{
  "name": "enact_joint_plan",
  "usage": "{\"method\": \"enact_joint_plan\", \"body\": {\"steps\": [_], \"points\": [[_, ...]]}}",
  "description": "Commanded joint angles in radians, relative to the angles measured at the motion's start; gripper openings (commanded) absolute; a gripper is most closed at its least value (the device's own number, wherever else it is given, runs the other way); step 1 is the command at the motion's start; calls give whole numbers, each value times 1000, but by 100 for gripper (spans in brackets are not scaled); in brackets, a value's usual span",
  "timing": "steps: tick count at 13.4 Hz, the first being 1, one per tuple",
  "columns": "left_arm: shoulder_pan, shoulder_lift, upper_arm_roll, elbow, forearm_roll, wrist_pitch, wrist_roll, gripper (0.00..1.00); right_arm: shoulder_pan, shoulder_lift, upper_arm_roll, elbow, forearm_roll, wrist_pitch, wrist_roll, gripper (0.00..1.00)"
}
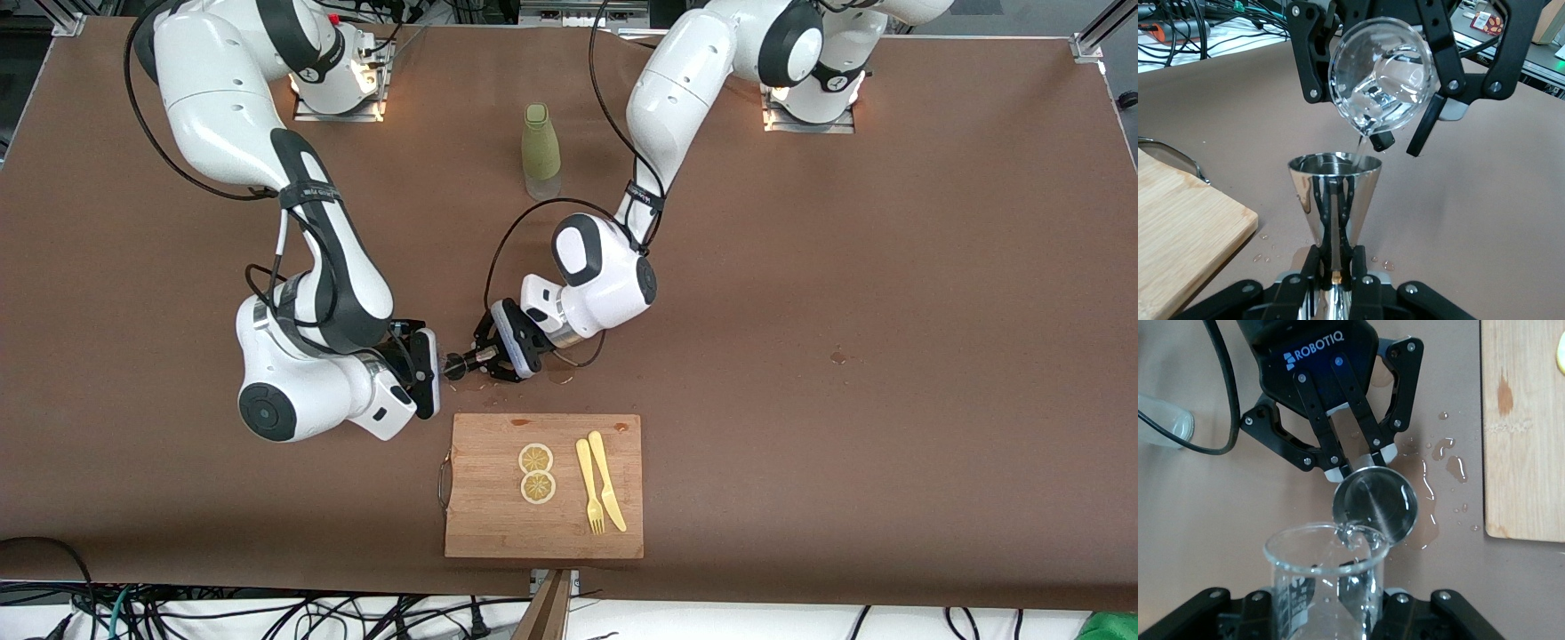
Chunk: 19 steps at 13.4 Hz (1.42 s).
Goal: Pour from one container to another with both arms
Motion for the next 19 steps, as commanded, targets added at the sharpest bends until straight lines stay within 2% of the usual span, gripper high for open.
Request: {"method": "enact_joint_plan", "body": {"steps": [1, 3, 8, 13, 17, 19], "points": [[-4, 24, 20, 41, -17, 14, -16, 0, 0, -11, 14, -4, -20, -7, -36, 24], [-4, 23, 20, 42, -17, 14, -13, 0, -16, -9, 24, -6, -3, -8, -132, 24], [0, 23, 22, 50, -19, 14, -7, 0, -59, -9, 19, -12, 112, -11, -272, 25], [38, 16, 16, 61, -26, -8, 25, 0, -152, -6, 13, -39, 236, -13, -386, 25], [135, -10, 10, 61, -28, -178, 77, 0, -224, -3, 11, -87, 336, 7, -495, 24], [201, -36, 8, 53, -28, -331, 137, 0, -273, 6, 11, -127, 404, 36, -570, 25]]}}
